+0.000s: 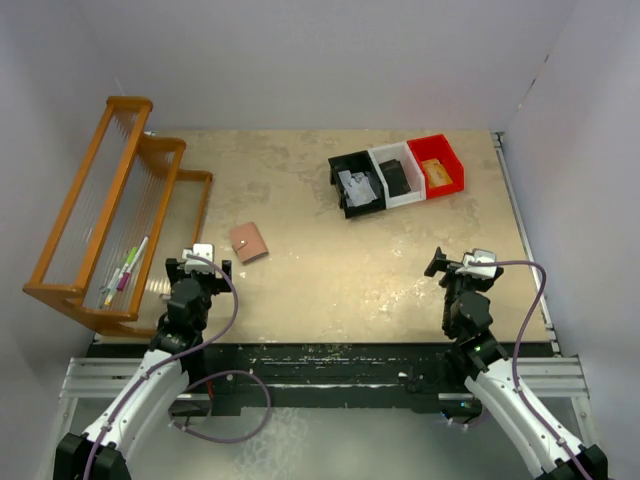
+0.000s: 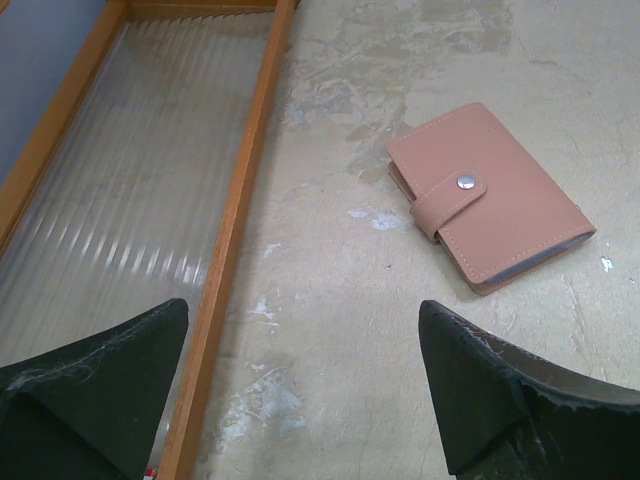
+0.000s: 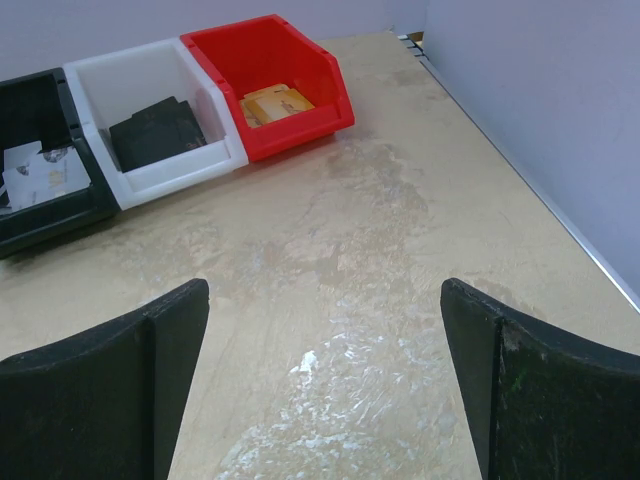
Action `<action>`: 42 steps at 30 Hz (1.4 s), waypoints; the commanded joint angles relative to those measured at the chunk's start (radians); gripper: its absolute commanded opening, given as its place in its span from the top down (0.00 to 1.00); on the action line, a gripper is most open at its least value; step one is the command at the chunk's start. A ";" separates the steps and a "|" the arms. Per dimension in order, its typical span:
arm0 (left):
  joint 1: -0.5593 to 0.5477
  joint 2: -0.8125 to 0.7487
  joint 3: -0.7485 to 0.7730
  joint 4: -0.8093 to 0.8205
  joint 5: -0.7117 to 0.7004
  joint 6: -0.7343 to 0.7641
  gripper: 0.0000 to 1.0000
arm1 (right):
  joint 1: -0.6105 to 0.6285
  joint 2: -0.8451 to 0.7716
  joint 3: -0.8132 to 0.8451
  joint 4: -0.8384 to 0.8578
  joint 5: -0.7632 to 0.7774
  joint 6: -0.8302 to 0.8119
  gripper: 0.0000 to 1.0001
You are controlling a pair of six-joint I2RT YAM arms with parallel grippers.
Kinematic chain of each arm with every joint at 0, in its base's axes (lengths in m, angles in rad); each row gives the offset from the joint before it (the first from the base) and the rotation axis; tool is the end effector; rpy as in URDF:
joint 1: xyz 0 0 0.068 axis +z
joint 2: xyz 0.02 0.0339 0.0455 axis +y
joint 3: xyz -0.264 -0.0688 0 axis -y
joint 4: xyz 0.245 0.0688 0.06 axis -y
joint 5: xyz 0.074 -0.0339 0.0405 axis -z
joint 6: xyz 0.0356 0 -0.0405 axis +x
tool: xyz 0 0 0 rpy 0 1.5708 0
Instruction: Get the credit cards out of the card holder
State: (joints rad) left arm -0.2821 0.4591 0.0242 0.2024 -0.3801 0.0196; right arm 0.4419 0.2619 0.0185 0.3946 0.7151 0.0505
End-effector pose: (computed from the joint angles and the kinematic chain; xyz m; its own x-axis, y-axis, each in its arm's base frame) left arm 0.1333 -0.0249 0.1570 -0.2230 0.0836 -0.9712 -0.0839 0.9910 0.1045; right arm 0.1157 0.0289 0.1962 0.1493 0.1128 -0.9823 0.2558 0.9552 0.1485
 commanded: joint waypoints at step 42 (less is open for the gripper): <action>0.009 0.867 1.105 -0.912 0.430 0.192 0.01 | 0.000 0.571 0.752 -0.305 -0.270 0.391 0.00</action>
State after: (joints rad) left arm -0.2817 1.2575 1.0992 -0.5922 0.0235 0.1783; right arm 0.4419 0.6315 0.6392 0.0219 0.5915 0.5098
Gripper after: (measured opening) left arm 0.992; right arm 0.995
